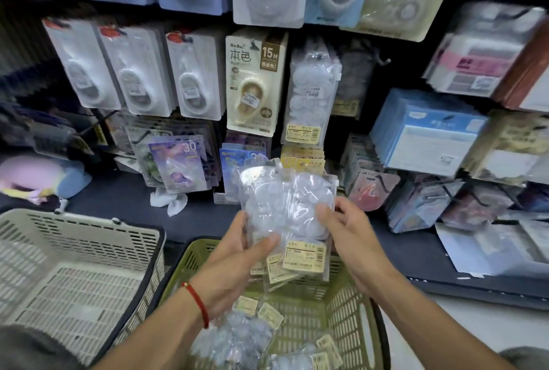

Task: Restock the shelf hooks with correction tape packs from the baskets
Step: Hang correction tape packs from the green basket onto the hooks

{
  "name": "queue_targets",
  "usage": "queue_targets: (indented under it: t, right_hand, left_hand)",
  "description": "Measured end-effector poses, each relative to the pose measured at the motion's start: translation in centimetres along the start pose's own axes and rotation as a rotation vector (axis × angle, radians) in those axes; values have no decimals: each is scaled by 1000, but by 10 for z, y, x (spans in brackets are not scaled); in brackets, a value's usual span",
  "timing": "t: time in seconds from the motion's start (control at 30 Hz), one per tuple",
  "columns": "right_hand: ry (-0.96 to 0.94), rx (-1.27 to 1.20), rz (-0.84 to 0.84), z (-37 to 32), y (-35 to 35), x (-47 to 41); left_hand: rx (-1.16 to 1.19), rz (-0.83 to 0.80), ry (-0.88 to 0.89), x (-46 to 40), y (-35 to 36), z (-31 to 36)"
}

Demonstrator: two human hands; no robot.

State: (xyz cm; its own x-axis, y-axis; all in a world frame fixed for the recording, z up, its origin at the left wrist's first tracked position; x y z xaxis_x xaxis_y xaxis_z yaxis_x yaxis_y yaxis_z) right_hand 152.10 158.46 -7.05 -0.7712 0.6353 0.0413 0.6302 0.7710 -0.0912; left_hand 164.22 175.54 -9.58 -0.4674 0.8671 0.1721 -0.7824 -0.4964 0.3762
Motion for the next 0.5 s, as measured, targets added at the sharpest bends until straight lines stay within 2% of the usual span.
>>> queue_targets:
  t: [0.13,0.2,0.4,0.5]
  right_hand:
    - [-145,55,-8,-46,-19,-22]
    - [-226,62,34,-69,-30,-32]
    - [-396,16,291,-111,-60,-52]
    - [-418,10,341,-121,-71,-63]
  left_hand:
    - [89,-127,-31,-10,14,36]
    - [60,-111,-8,-18,14,53]
    - [-166,-108,211,-50,8,108]
    - [-198,-99,297,-60,9,117]
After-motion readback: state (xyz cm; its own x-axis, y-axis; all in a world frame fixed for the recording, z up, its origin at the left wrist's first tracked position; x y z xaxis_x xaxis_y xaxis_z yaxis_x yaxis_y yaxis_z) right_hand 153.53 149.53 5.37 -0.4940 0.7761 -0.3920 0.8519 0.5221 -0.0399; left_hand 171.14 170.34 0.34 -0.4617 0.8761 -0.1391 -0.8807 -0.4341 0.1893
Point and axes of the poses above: each hand's wrist, its own x-axis away from the middle knuckle, its own y-axis out of the palm, z = x × y, the point moved 2 cm from there along -x, towards the middle knuckle, and after that the axes turned 4 degrees about -z, right-handed, at the moved point
